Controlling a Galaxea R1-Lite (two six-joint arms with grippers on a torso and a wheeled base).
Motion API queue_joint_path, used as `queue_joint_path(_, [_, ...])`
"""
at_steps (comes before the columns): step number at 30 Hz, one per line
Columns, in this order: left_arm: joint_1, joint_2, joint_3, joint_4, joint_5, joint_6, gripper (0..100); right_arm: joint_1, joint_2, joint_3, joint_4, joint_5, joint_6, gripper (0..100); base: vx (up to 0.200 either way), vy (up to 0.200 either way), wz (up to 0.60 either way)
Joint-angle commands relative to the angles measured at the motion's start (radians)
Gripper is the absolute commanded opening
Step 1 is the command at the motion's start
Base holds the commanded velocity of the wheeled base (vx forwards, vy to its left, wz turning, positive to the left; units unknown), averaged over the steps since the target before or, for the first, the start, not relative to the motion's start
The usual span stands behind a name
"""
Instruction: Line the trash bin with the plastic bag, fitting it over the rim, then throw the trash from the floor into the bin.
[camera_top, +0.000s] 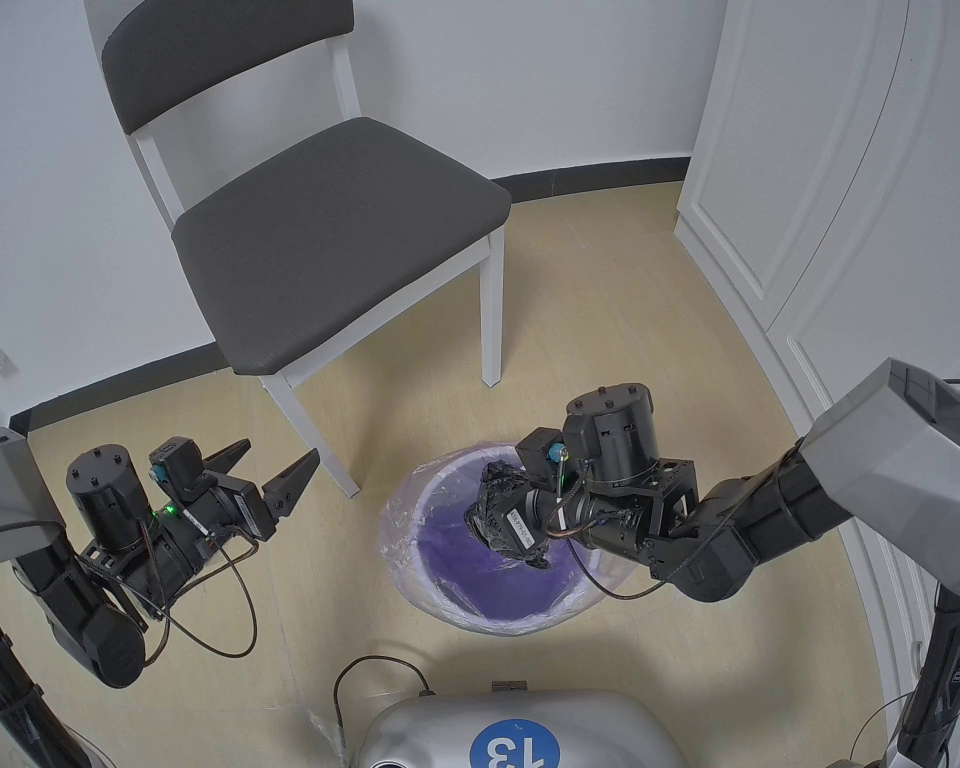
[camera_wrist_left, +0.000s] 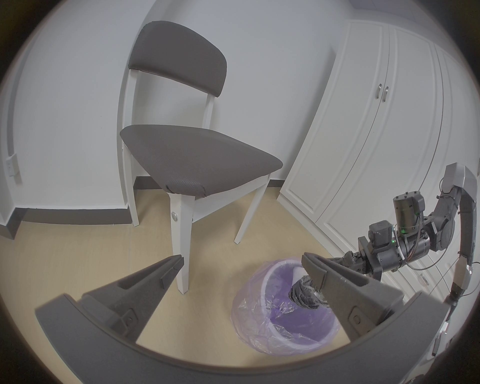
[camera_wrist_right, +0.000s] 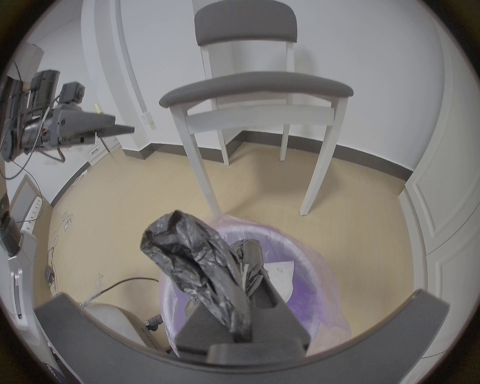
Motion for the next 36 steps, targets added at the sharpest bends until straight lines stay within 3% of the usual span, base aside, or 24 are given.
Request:
queue_joint_path(1, [0.001, -0.001, 0.002, -0.018, 0.0, -0.001, 100, 0.0, -0.006, -0.004, 0.003, 0.001, -0.001, 0, 0.0, 0.0, 0.0])
queue_joint_path(4, [0.001, -0.003, 0.0, -0.018, 0.0, -0.001, 100, -0.001, -0.008, -0.002, 0.009, 0.001, -0.003, 0, 0.0, 0.0, 0.0])
queue_joint_path(5, [0.001, -0.003, 0.0, -0.018, 0.0, -0.001, 100, -0.001, -0.006, 0.0, 0.011, 0.001, -0.003, 100, 0.0, 0.0, 0.0])
queue_joint_path(27, [-0.024, 0.052, 0.011, -0.018, 0.002, 0.001, 100, -0.035, -0.081, 0.062, 0.031, -0.019, -0.001, 100, 0.0, 0.0, 0.0])
queue_joint_path(31, [-0.048, 0.097, 0.026, -0.018, 0.008, 0.002, 100, -0.083, -0.163, 0.113, 0.147, -0.067, -0.001, 100, 0.0, 0.0, 0.0])
queue_joint_path(36, [-0.065, 0.246, -0.027, -0.018, 0.02, -0.03, 100, -0.155, -0.255, 0.161, 0.293, -0.072, 0.03, 100, 0.0, 0.0, 0.0])
